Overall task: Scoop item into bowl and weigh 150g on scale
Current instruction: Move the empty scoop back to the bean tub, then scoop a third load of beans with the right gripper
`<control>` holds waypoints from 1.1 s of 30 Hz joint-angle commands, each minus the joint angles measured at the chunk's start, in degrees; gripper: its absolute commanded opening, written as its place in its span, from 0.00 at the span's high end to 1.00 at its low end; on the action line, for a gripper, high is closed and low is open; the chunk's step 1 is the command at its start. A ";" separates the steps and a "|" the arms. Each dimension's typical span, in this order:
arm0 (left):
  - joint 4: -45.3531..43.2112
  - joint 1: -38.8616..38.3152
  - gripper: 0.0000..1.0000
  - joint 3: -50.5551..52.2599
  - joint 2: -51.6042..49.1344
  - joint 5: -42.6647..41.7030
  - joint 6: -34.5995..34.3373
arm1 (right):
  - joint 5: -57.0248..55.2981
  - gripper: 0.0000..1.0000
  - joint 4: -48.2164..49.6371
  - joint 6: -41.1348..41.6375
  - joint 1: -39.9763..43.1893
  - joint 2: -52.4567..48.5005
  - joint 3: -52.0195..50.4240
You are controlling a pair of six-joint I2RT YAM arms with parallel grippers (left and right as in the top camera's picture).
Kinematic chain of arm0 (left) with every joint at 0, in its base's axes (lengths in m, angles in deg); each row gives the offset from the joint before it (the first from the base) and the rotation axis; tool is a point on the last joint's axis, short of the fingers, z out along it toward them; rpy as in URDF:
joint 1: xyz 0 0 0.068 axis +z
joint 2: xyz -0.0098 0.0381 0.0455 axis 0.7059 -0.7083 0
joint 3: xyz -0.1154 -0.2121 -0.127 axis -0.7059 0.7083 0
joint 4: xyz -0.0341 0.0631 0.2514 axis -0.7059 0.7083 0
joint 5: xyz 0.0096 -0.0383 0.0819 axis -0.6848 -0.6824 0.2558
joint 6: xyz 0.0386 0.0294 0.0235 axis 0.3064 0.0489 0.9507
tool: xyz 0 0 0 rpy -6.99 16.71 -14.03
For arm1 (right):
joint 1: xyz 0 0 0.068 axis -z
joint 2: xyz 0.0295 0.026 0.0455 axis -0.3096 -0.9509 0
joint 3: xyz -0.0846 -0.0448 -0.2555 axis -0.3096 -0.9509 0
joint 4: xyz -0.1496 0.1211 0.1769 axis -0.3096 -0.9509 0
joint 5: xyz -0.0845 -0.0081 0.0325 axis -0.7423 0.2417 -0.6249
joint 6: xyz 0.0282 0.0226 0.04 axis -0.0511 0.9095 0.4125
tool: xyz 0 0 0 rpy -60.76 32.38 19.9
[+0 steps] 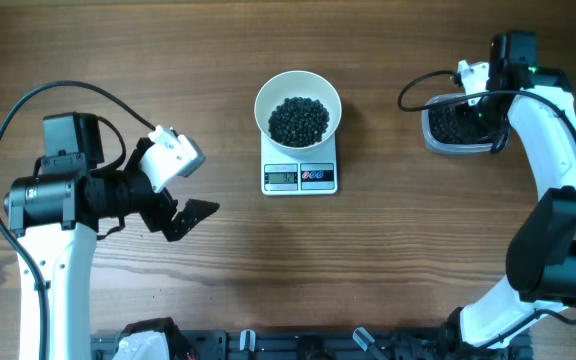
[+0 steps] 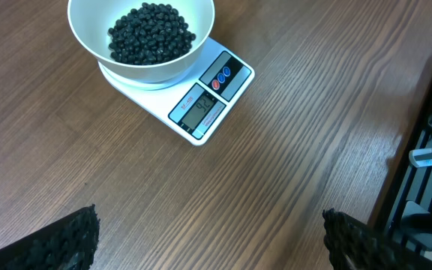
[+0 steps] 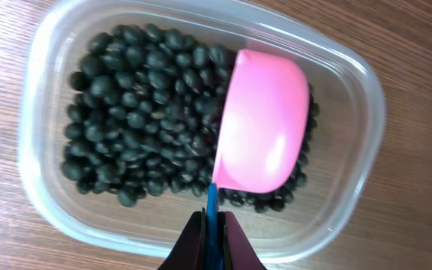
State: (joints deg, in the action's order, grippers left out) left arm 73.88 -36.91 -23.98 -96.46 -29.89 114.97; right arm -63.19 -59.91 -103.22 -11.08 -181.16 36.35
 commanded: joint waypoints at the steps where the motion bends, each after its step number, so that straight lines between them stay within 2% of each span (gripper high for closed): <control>1: 0.00 -0.04 0.00 -0.52 0.57 0.00 1.18 | 8.55 0.96 -0.31 -0.79 0.31 -2.64 -0.66; 10: 0.00 -0.04 0.00 -0.52 0.57 0.00 1.18 | 22.95 0.96 -2.34 -0.09 4.68 -2.64 -0.59; 20: 0.00 -0.04 0.00 -0.52 0.57 0.00 1.18 | 37.51 0.96 -5.22 0.09 14.16 -2.73 -0.66; 30: 0.00 -0.04 0.00 -0.52 0.57 0.00 1.18 | 48.74 0.96 -6.54 1.64 17.05 -8.79 -0.66; 33: 0.00 -0.04 0.00 -0.52 0.57 0.00 1.18 | 49.03 0.96 -6.49 3.08 18.32 -8.79 -0.66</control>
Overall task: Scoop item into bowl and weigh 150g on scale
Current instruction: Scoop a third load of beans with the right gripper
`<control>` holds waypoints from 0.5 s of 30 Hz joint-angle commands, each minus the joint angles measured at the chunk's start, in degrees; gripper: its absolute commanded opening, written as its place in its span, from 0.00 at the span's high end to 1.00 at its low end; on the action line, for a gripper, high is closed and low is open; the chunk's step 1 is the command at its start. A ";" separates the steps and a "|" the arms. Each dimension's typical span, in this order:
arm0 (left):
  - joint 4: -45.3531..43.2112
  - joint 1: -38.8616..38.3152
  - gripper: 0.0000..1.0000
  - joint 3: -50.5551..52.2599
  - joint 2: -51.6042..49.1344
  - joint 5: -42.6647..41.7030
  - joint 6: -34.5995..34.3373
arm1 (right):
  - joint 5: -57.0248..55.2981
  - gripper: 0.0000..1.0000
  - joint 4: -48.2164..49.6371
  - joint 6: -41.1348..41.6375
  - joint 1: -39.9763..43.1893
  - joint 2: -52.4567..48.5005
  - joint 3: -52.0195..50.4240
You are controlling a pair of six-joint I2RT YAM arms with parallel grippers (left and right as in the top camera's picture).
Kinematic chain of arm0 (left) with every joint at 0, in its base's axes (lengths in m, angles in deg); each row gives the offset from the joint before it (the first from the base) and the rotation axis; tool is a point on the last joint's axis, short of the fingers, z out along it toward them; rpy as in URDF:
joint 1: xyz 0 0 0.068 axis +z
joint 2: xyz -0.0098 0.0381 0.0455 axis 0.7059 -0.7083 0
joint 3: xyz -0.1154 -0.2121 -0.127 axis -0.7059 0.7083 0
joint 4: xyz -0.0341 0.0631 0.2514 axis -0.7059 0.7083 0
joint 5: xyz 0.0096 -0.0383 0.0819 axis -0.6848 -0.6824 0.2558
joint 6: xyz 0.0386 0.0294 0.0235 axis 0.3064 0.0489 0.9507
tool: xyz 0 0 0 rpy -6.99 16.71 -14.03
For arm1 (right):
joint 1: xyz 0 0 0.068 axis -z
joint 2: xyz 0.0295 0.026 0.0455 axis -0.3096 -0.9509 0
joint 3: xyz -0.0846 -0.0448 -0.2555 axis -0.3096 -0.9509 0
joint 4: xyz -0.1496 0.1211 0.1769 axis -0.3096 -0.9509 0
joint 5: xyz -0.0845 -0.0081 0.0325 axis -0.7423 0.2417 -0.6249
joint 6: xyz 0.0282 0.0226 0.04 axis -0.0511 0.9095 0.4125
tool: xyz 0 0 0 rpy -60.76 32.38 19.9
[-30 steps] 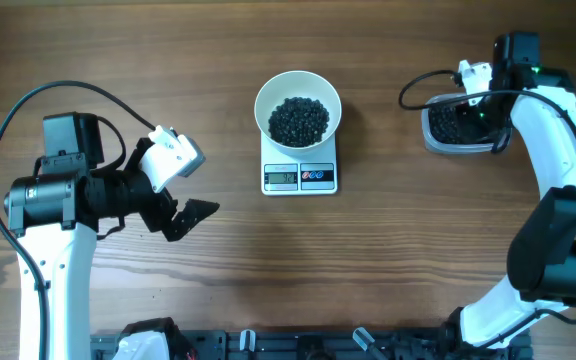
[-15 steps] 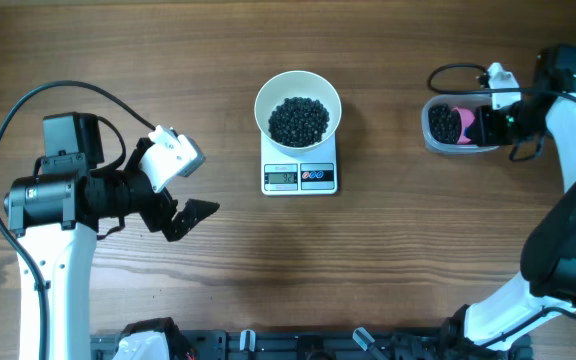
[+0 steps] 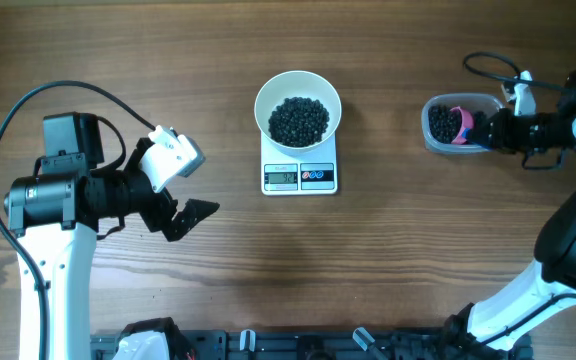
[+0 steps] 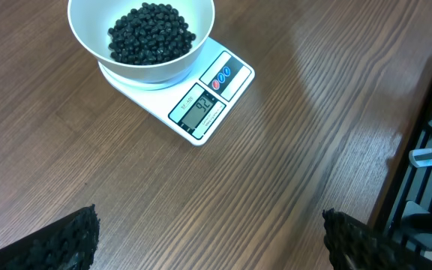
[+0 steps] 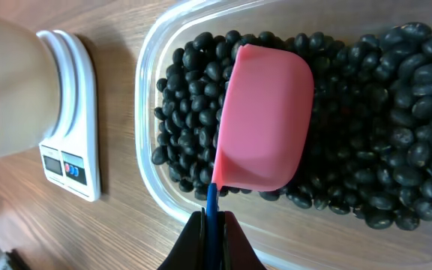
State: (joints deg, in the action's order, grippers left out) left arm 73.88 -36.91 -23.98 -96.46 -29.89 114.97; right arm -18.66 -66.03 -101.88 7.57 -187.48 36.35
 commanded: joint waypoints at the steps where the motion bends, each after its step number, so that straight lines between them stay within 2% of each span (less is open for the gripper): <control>1: 0.00 -0.04 0.00 -0.52 0.57 0.00 1.18 | 5.46 0.96 -0.39 1.77 0.28 -2.47 -0.66; 7: 0.00 -0.04 0.00 -0.52 0.57 0.00 1.18 | 13.29 0.96 -0.79 1.55 2.86 -2.47 -0.66; 15: 0.00 -0.04 0.00 -0.52 0.57 0.00 1.18 | 13.60 0.96 -1.77 1.53 3.74 -2.47 -0.66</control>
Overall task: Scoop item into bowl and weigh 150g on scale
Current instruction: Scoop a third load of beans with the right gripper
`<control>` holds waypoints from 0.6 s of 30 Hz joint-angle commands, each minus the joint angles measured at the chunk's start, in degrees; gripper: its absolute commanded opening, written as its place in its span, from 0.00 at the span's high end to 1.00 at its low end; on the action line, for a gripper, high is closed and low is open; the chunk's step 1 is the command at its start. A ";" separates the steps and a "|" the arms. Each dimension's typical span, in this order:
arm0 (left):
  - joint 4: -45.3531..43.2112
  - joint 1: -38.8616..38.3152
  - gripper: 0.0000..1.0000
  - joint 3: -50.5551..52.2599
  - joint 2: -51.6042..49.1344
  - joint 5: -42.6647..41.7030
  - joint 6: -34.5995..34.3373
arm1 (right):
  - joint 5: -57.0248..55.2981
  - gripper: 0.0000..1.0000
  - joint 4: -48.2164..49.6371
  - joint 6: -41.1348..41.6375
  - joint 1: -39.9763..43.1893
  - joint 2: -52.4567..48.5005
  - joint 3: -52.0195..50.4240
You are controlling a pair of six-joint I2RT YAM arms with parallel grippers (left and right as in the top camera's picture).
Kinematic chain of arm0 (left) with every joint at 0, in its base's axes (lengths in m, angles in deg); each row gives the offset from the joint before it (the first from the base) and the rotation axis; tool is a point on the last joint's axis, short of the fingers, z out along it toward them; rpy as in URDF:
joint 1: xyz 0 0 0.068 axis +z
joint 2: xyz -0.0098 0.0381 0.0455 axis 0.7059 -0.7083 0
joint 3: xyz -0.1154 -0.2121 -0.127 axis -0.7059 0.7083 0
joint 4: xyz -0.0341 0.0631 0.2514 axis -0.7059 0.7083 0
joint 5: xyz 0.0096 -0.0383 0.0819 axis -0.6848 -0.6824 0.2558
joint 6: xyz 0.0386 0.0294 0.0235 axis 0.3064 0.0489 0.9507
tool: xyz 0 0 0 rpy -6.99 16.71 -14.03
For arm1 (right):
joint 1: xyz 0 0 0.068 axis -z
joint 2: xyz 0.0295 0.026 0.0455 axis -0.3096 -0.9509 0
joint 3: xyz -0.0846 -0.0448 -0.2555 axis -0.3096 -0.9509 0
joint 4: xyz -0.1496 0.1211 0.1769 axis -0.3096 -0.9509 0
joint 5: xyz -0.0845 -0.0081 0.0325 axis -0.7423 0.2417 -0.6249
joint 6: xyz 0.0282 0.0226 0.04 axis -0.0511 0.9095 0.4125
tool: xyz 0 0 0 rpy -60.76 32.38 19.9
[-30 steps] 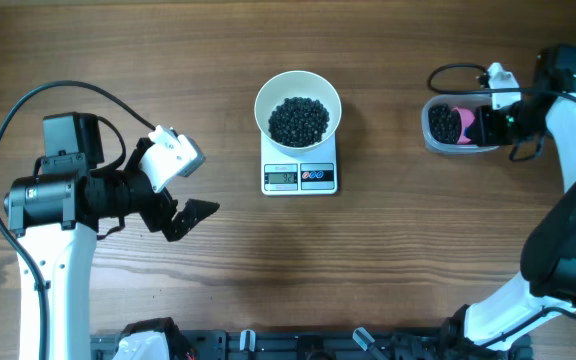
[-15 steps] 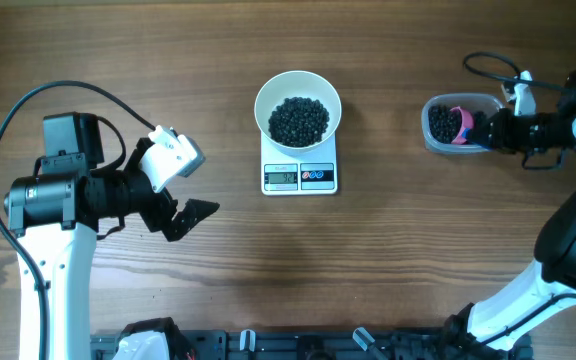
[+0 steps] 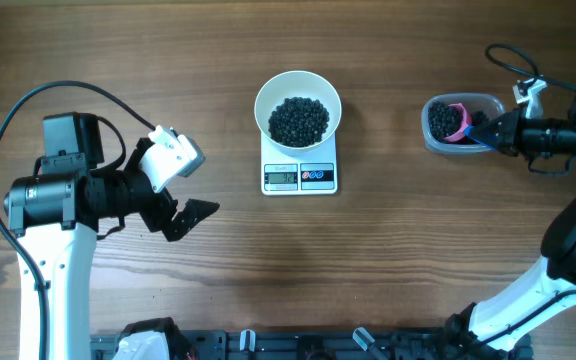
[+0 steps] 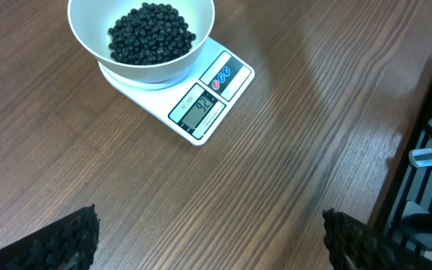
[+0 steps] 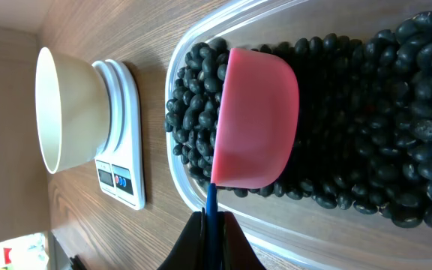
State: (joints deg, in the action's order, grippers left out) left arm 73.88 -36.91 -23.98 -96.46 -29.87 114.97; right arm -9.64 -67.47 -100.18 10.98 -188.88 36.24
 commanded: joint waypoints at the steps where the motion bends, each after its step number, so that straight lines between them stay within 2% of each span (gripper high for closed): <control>1: 0.00 -0.04 0.00 -0.52 0.57 -0.02 1.18 | 4.46 0.96 -0.66 -0.15 1.25 -1.07 -0.55; 8: 0.00 -0.04 0.00 -0.52 0.57 -0.02 1.18 | 4.46 0.96 -1.49 0.02 7.54 -1.07 -0.55; 18: 0.00 -0.04 0.00 -0.52 0.57 -0.02 1.18 | 12.33 0.96 -1.77 -0.17 12.07 -1.07 -0.55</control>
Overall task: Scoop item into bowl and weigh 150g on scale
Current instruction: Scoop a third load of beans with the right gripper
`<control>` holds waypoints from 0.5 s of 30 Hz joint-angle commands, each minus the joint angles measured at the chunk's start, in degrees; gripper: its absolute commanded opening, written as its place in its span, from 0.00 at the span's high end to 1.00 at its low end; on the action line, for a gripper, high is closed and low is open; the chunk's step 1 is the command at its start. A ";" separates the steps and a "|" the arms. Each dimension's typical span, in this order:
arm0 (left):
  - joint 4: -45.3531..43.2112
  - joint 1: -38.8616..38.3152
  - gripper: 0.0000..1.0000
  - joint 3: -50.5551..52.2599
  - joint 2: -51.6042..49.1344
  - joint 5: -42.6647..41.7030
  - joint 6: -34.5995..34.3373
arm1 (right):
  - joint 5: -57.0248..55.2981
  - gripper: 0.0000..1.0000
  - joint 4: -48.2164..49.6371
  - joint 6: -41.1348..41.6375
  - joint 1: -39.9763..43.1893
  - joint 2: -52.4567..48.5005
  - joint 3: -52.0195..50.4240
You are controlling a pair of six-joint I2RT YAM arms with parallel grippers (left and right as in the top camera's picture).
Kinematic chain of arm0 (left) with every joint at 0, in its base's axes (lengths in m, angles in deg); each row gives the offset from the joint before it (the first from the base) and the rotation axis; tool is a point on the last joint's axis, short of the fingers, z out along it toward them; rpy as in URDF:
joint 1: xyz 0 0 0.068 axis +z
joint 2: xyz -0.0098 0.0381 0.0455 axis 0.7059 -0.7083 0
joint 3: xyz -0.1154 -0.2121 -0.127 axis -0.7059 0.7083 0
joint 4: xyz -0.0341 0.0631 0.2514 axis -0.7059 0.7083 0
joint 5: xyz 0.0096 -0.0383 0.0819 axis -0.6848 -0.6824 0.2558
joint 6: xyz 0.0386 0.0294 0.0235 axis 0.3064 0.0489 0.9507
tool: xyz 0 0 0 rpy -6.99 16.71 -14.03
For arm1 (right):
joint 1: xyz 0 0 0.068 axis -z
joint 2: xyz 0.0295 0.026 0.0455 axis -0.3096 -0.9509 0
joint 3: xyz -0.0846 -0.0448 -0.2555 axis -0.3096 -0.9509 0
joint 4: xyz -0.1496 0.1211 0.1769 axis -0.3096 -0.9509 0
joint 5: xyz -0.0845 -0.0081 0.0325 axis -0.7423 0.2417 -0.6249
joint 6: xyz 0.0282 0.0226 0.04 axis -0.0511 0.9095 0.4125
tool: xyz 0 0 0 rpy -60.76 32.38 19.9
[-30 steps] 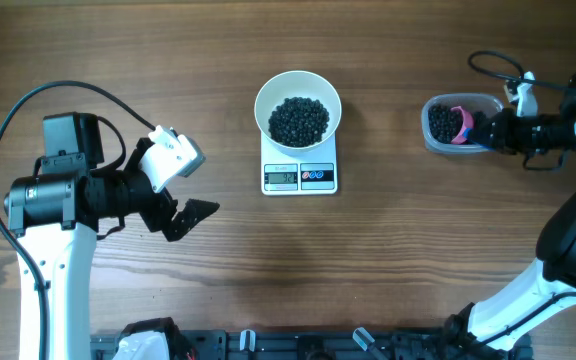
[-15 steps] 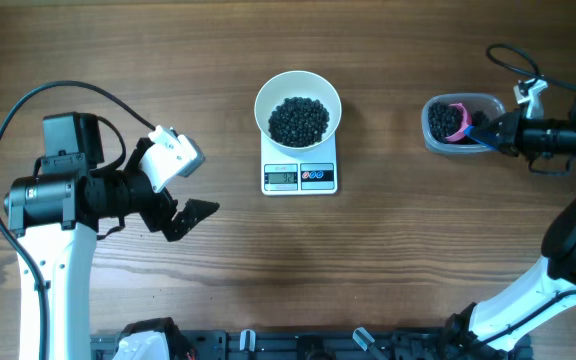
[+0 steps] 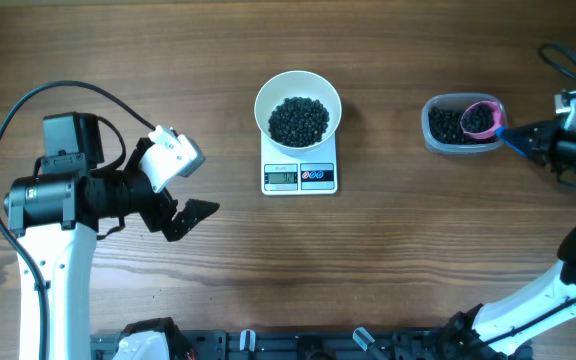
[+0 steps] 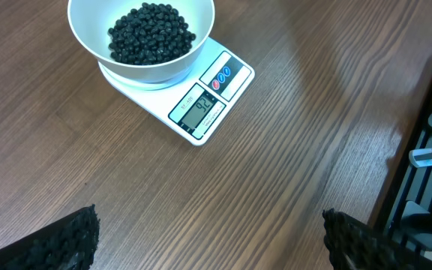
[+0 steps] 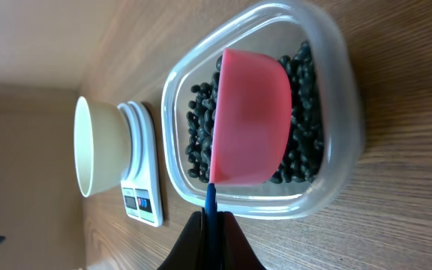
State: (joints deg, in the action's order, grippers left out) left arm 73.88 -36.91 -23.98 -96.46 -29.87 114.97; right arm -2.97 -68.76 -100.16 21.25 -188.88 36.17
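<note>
A white bowl of black beans sits on a white digital scale at the table's middle; the scale's display shows in the left wrist view. At the right, a clear plastic container holds more black beans. My right gripper is shut on the blue handle of a pink scoop, whose cup is over the container's right part, its underside toward the wrist camera. My left gripper is open over bare wood at the left.
The wooden table spreads around the scale. A black rack runs along the near edge. The right arm's cable loops at the far right.
My right gripper has drawn back to the right, and the pink scoop now sits at the container's right part instead of its middle. The left arm has not moved.
The right gripper held the pink scoop in the bean container from above. Then the arm had swung to the container's right side with the scoop low among the beans. Now the scoop is at the container's right end. Bowl, scale and left arm stayed put.
</note>
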 commanded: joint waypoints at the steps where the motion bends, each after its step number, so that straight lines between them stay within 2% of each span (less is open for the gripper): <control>1: 0.00 -0.04 0.00 -0.52 0.57 -0.02 1.18 | 7.10 0.96 -0.74 -0.28 2.29 -1.07 -0.48; 15: 0.00 -0.04 0.00 -0.52 0.57 -0.02 1.18 | 17.27 0.96 -8.02 -7.87 2.34 -0.87 -0.42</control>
State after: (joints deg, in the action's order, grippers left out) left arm 73.88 -36.91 -23.98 -96.46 -29.87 114.97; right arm 8.83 -75.78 -105.03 23.79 -188.88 35.89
